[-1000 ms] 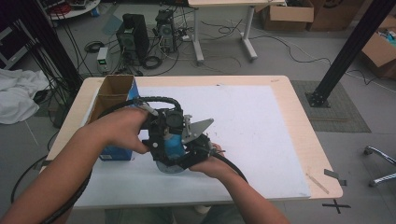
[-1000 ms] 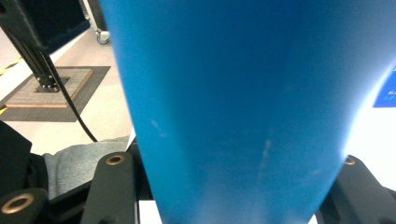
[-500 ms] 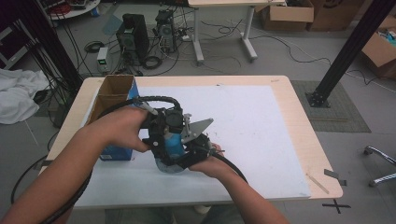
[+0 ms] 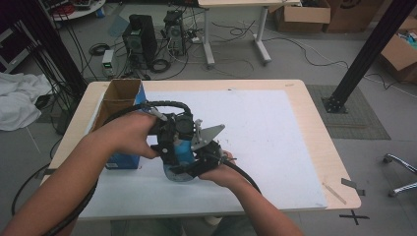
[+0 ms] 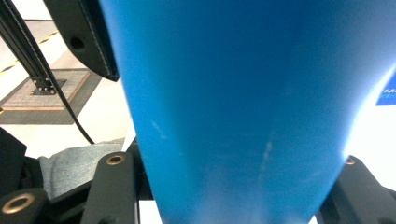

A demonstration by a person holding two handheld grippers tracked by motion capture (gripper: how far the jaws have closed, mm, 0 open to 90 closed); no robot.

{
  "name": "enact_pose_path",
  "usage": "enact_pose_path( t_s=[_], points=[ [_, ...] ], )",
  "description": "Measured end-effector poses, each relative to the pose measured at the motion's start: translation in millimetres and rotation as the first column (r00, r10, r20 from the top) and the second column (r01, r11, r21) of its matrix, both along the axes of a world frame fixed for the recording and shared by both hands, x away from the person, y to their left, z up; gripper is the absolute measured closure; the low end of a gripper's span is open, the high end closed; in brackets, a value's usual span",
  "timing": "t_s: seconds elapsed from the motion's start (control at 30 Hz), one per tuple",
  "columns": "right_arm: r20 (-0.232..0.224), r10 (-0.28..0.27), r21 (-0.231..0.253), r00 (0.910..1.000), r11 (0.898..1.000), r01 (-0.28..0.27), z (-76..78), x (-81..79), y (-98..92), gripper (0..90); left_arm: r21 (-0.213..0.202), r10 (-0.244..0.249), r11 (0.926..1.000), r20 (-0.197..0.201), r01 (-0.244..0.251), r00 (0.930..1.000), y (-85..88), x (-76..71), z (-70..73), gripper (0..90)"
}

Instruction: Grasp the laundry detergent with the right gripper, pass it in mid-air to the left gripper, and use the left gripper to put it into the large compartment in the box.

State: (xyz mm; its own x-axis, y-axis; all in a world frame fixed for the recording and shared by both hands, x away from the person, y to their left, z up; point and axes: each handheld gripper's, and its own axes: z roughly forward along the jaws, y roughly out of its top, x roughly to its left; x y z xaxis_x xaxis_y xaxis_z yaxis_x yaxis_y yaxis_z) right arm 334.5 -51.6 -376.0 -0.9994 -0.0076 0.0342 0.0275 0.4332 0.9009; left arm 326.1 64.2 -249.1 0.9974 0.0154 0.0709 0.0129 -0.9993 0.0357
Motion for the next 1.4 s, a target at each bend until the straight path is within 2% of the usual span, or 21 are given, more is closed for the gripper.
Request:
enact_pose_path(
  t_s=[0.1, 0.13, 0.3, 0.43, 0.47, 0.57, 0.6, 0.63, 0.67, 0.87, 0.9, 1.0, 1.07, 1.17, 1.2, 1.27, 1.4],
  points=[
    [-0.016, -0.002, 0.0, 0.9999, 1.0, 0.002, -0.3, -0.5, 0.0, 44.6, 0.01, 0.008, 0.9999, 0.0, -0.008, 1.0, 0.4, 0.8, 0.3, 26.6],
    [-0.005, -0.002, -0.002, 1.0, 1.0, 0.002, -0.6, 0.4, -0.1, 44.6, 0.009, 0.008, 0.9999, -0.004, -0.008, 1.0, 0.6, 1.0, -0.1, 27.7],
    [-0.02, -0.005, 0.005, 0.9998, 1.0, 0.005, -0.5, 0.6, -0.2, 44.6, 0.011, 0.008, 0.9999, -0.011, -0.008, 0.9999, 0.2, 1.3, -1.8, 30.1],
    [-0.011, -0.004, 0.004, 0.9999, 1.0, 0.004, -0.8, 1.7, 0.0, 44.6, 0.016, 0.006, 0.9999, -0.011, -0.006, 0.9999, -0.4, 1.7, -2.2, 30.9],
    [-0.024, -0.004, 0.008, 0.9997, 1.0, 0.004, -0.8, 1.0, 0.2, 44.6, 0.017, 0.006, 0.9998, -0.015, -0.006, 0.9999, -0.5, 1.7, -2.1, 31.4],
    [-0.024, -0.004, 0.008, 0.9997, 1.0, 0.004, -1.1, 1.3, 0.3, 44.6, 0.016, 0.005, 0.9999, -0.021, -0.005, 0.9998, -0.8, 1.6, -2.3, 33.7],
    [-0.01, -0.003, 0.004, 0.9999, 1.0, 0.003, -1.4, 2.2, 0.2, 44.6, 0.017, 0.005, 0.9998, -0.019, -0.005, 0.9998, -0.8, 1.7, -2.5, 33.8],
    [-0.025, -0.005, 0.008, 0.9997, 1.0, 0.005, -1.3, 1.3, 0.4, 44.6, 0.018, 0.005, 0.9998, -0.017, -0.005, 0.9998, -0.8, 1.7, -2.6, 34.1],
    [-0.012, -0.005, 0.004, 0.9999, 1.0, 0.005, -1.6, 2.1, 0.3, 44.6, 0.018, 0.006, 0.9998, -0.017, -0.005, 0.9998, -0.8, 1.8, -2.7, 34.2],
    [-0.014, -0.004, 0.003, 0.9999, 1.0, 0.004, -2.4, 2.1, 1.2, 44.6, 0.026, 0.009, 0.9996, -0.021, -0.008, 0.9997, -0.3, 2.7, -4.1, 36.3],
    [-0.028, -0.004, 0.004, 0.9996, 1.0, 0.004, -2.4, 1.0, 1.8, 44.6, 0.027, 0.009, 0.9996, -0.021, -0.008, 0.9997, 0.0, 2.9, -4.8, 36.5],
    [-0.015, -0.004, -0.003, 0.9999, 1.0, 0.004, -3.6, 1.6, 2.3, 44.7, 0.032, 0.01, 0.9995, -0.024, -0.009, 0.9997, 0.1, 2.6, -5.4, 37.0],
    [-0.023, -0.004, -0.001, 0.9997, 1.0, 0.004, -3.5, 0.3, 2.7, 44.6, 0.03, 0.009, 0.9995, -0.03, -0.008, 0.9995, 0.0, 2.2, -5.2, 37.7],
    [0.0, -0.005, -0.005, 1.0, 1.0, 0.005, -2.9, -0.3, 3.1, 44.6, 0.035, 0.021, 0.9992, -0.03, -0.02, 0.9993, -0.8, 0.8, -3.8, 38.4],
    [-0.012, -0.002, 0.001, 0.9999, 1.0, 0.002, -2.4, -1.3, 2.9, 44.6, 0.038, 0.022, 0.9991, -0.028, -0.021, 0.9994, -1.3, 0.3, -2.8, 38.5],
    [0.004, 0.002, 0.005, 1.0, 1.0, -0.002, -1.8, -0.8, 2.3, 44.5, 0.036, 0.019, 0.9992, -0.028, -0.018, 0.9994, -1.8, -0.1, -1.8, 38.6],
    [-0.001, -0.004, 0.015, 1.0, 1.0, 0.004, -0.5, -2.0, 2.0, 44.0, 0.048, 0.016, 0.9988, -0.023, -0.015, 0.9996, -3.0, -0.8, 0.5, 38.8]
  ],
)
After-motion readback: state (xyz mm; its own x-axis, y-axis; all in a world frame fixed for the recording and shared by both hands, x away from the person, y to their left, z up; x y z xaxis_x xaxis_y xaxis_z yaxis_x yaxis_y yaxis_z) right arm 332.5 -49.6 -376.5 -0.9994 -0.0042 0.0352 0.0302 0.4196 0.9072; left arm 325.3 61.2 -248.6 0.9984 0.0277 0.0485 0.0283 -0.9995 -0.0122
